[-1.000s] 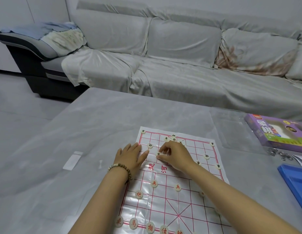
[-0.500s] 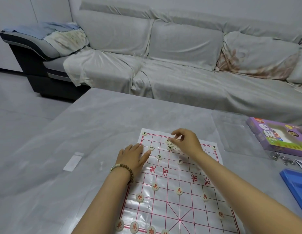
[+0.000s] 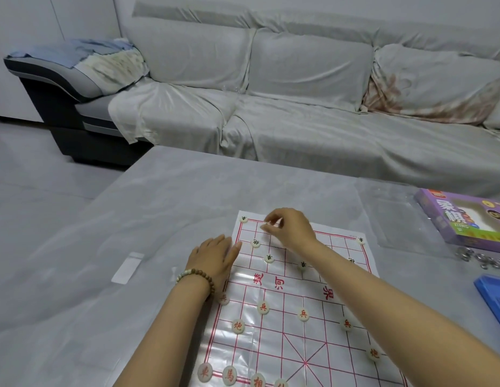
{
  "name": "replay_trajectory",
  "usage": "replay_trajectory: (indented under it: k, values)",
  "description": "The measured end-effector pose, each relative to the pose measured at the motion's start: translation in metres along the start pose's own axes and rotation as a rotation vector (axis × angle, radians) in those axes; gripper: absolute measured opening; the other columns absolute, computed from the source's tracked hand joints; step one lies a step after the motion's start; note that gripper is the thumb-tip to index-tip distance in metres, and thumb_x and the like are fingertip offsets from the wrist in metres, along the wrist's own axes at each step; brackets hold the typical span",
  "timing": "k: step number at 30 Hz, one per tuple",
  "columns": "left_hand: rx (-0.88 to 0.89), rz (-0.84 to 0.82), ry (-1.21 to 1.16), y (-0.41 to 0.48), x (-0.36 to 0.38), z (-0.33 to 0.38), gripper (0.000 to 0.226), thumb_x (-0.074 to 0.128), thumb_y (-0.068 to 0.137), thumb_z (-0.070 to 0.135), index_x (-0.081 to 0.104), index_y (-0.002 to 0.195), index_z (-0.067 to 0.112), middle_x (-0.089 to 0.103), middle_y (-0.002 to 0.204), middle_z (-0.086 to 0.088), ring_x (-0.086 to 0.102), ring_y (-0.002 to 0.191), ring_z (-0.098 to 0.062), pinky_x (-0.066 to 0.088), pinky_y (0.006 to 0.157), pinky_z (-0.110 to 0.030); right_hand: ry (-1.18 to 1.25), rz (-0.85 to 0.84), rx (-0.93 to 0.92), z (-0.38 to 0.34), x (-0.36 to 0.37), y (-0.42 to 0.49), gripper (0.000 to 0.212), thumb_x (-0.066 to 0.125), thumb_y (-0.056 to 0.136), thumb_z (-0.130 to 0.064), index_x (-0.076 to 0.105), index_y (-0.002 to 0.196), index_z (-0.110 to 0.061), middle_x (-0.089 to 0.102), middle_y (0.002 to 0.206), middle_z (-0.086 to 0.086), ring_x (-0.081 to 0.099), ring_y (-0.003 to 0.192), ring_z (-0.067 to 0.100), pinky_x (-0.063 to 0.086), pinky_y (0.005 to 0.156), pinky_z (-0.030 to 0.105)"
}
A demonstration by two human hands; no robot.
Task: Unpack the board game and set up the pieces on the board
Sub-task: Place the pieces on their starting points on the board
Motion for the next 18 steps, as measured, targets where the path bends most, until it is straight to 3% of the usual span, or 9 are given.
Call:
replay_trajectory:
  k: [4, 6, 9, 12, 15, 18]
  values:
    - [-0.039, 0.026, -0.1, -0.007, -0.007, -0.012, 0.051, 0.017, 0.101, 0.04, 0.035, 0.143, 0.017, 0.033, 0.151, -0.002, 0.027, 0.139, -0.017, 0.019, 0.114, -0.03, -0.012, -0.18, -0.21, -0.04, 0.016, -0.017, 0.019, 0.07, 0.082, -0.029, 0.07, 0.1, -0.022, 0.065, 0.092, -0.01, 0.058, 0.084, 0.01, 0.047, 0.078, 0.027]
    - [-0.059, 0.012, -0.118, -0.008, -0.007, -0.017, 0.053, 0.017, 0.1, 0.043, 0.033, 0.144, 0.017, 0.031, 0.151, -0.002, 0.027, 0.14, -0.017, 0.019, 0.115, -0.031, -0.08, -0.181, -0.264, -0.047, 0.024, -0.02, 0.019, 0.071, 0.081, -0.028, 0.068, 0.098, -0.021, 0.064, 0.093, -0.011, 0.055, 0.084, 0.009, 0.044, 0.08, 0.025]
    - [-0.063, -0.011, -0.092, -0.013, -0.01, -0.018, 0.054, 0.019, 0.1, 0.044, 0.037, 0.141, 0.014, 0.039, 0.147, -0.004, 0.034, 0.136, -0.019, 0.024, 0.112, -0.033, -0.122, -0.171, -0.257, -0.048, 0.033, -0.02, 0.017, 0.07, 0.081, -0.026, 0.066, 0.097, -0.02, 0.066, 0.099, -0.009, 0.051, 0.084, 0.007, 0.039, 0.083, 0.024]
    - [-0.055, -0.014, -0.113, -0.019, -0.014, -0.02, 0.052, 0.021, 0.1, 0.043, 0.044, 0.135, 0.011, 0.047, 0.139, -0.006, 0.042, 0.129, -0.021, 0.03, 0.107, -0.032, -0.154, -0.215, -0.241, -0.044, 0.039, -0.024, 0.025, 0.071, 0.081, -0.024, 0.063, 0.105, -0.023, 0.065, 0.107, -0.009, 0.054, 0.093, 0.01, 0.045, 0.089, 0.029]
    - [-0.061, -0.005, -0.16, -0.021, -0.016, -0.024, 0.051, 0.023, 0.1, 0.042, 0.047, 0.131, 0.009, 0.051, 0.134, -0.009, 0.046, 0.124, -0.023, 0.034, 0.103, -0.032, -0.177, -0.172, -0.223, -0.042, 0.036, -0.028, 0.038, 0.071, 0.08, -0.034, 0.059, 0.115, -0.024, 0.061, 0.116, -0.009, 0.053, 0.105, 0.013, 0.04, 0.094, 0.03]
    - [-0.059, 0.002, -0.167, -0.021, -0.015, -0.026, 0.05, 0.024, 0.1, 0.043, 0.05, 0.126, 0.009, 0.054, 0.129, -0.009, 0.049, 0.12, -0.024, 0.036, 0.102, -0.034, -0.303, -0.073, -0.199, -0.043, 0.037, -0.031, 0.04, 0.068, 0.079, -0.049, 0.061, 0.107, -0.021, 0.062, 0.105, -0.004, 0.052, 0.101, 0.016, 0.037, 0.091, 0.032]
Point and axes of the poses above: each hand's wrist, its own y-axis towards the middle knuckle, its own x-axis out of the palm, z = x × y, the point moved 2 cm from there along y, towards the middle knuckle
